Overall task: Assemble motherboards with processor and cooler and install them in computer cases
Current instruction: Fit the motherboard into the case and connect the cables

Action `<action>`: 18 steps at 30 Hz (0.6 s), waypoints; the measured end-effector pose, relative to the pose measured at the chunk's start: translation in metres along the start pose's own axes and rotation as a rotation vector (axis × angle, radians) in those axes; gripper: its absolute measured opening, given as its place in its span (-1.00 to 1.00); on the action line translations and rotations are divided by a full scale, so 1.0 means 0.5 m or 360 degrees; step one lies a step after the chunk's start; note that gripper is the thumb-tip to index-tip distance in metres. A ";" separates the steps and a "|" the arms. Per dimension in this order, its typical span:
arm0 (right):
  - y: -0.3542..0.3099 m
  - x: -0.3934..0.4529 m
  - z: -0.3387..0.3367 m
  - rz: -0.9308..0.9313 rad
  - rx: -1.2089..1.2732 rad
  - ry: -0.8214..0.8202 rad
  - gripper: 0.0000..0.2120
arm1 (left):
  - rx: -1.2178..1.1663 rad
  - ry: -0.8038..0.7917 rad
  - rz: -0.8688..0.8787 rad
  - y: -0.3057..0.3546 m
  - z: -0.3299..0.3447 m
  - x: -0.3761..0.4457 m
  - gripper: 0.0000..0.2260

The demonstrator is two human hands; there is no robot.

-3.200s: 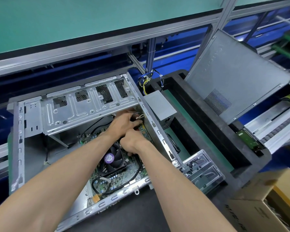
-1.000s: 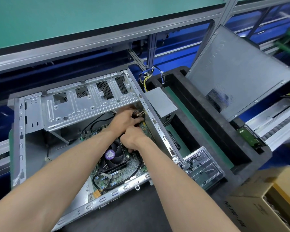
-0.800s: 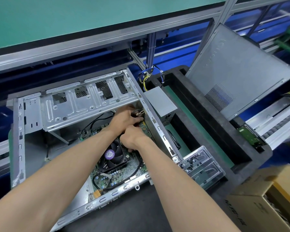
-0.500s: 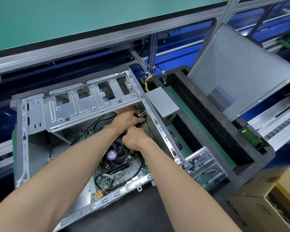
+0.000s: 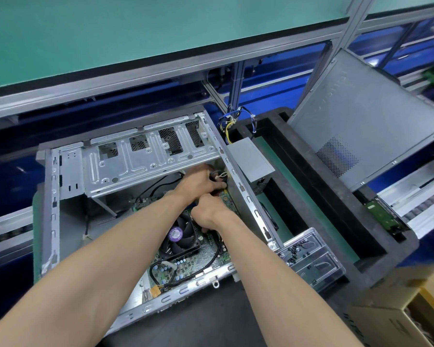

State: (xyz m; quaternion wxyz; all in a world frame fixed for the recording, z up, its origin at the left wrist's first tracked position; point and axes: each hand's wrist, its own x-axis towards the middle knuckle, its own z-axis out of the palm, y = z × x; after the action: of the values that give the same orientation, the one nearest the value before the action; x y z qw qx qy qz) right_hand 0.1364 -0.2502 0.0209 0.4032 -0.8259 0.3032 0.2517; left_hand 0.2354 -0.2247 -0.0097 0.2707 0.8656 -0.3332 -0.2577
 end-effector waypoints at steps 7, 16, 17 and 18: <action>0.003 0.003 0.001 -0.0026 -0.0012 0.0003 -0.63 | -0.0057 0.0036 0.0004 -0.005 0.011 0.006 -0.72; 0.004 0.005 0.000 -0.0003 -0.0048 -0.0017 -0.58 | 0.0053 -0.0053 -0.0064 -0.001 0.002 0.014 -0.76; 0.005 0.005 -0.001 0.0006 -0.0035 -0.0033 -0.59 | 0.0096 -0.0083 -0.0105 -0.002 -0.003 0.013 -0.73; 0.005 0.005 -0.002 0.0009 -0.0013 -0.0044 -0.61 | 0.0115 -0.0108 -0.0159 -0.007 -0.007 0.010 -0.68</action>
State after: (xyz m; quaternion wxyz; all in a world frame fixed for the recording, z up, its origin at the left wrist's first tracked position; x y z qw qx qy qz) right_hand 0.1366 -0.2529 0.0182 0.4032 -0.8231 0.2989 0.2656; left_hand 0.2422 -0.2249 -0.0105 0.2148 0.8811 -0.3076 -0.2879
